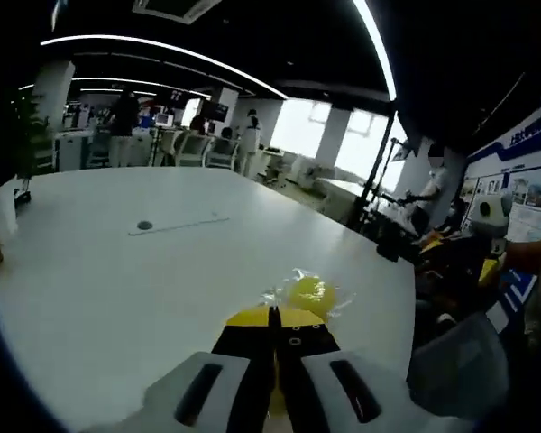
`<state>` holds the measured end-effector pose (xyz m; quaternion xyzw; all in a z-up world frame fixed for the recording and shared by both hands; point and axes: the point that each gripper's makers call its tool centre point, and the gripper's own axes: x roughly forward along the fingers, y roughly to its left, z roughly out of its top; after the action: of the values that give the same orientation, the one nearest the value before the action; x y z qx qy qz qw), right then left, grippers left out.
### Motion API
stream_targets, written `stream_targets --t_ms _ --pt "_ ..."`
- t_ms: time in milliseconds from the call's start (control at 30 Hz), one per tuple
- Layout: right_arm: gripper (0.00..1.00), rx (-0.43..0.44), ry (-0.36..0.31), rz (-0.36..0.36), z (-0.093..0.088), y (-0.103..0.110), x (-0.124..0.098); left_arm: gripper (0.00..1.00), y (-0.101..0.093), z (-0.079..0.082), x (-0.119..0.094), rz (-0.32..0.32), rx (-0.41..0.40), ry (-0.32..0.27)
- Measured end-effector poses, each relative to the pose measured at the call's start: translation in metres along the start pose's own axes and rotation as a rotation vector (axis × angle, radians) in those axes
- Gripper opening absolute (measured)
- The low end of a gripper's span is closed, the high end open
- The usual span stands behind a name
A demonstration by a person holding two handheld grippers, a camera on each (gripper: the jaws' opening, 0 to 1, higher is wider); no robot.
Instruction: Compare the silicone blocks by pressing each to a similar depth, holding the contact briefly, and releasing to observe deformation and rebound differences across the visible hardness samples.
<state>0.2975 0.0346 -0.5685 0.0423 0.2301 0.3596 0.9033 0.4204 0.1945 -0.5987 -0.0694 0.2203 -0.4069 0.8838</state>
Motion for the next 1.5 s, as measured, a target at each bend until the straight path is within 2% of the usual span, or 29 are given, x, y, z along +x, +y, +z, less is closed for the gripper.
stream_targets --t_ms 200,333,467,700,800,833,867,967,1067,1100,1233,1333,1433,1500 --pt "0.67 -0.066 -0.02 0.025 0.013 0.006 -0.009 0.0 -0.016 0.009 -0.011 0.01 0.071 0.013" --pt "0.63 -0.109 0.002 0.055 0.02 0.006 -0.014 0.0 -0.023 0.024 -0.021 0.012 0.118 0.011" --pt "0.68 -0.151 0.003 0.089 0.03 0.007 -0.017 0.0 -0.037 0.041 -0.03 -0.007 0.115 -0.003" --pt "0.71 -0.254 0.049 0.158 0.047 0.007 -0.018 0.0 -0.055 0.068 -0.04 -0.026 0.177 -0.027" --pt "0.71 -0.324 0.067 0.197 0.061 0.008 -0.015 0.0 -0.062 0.081 -0.043 -0.042 0.209 -0.03" --pt "0.72 -0.323 0.067 0.213 0.067 0.01 -0.014 0.0 -0.065 0.084 -0.044 -0.051 0.208 -0.031" --pt "0.72 -0.324 0.061 0.258 0.077 0.015 -0.013 0.0 -0.07 0.089 -0.045 -0.069 0.213 -0.032" --pt "0.72 -0.389 0.082 0.32 0.098 0.021 -0.01 0.0 -0.081 0.1 -0.045 -0.103 0.262 -0.026" --pt "0.72 -0.474 0.121 0.355 0.111 0.024 -0.004 0.0 -0.09 0.105 -0.044 -0.139 0.347 -0.006" --pt "0.71 -0.524 0.144 0.368 0.116 0.024 0.001 0.0 -0.093 0.106 -0.043 -0.145 0.362 0.009" --pt "0.71 -0.609 0.197 0.435 0.125 0.032 0.022 0.0 -0.101 0.109 -0.04 -0.176 0.395 0.022" --pt "0.71 -0.67 0.259 0.459 0.122 0.031 0.041 0.0 -0.106 0.111 -0.037 -0.195 0.414 0.029" --pt "0.7 -0.709 0.325 0.51 0.11 0.036 0.062 0.0 -0.11 0.111 -0.034 -0.211 0.428 0.038" --pt "0.7 -0.718 0.336 0.526 0.107 0.039 0.071 0.0 -0.112 0.111 -0.032 -0.218 0.434 0.038"
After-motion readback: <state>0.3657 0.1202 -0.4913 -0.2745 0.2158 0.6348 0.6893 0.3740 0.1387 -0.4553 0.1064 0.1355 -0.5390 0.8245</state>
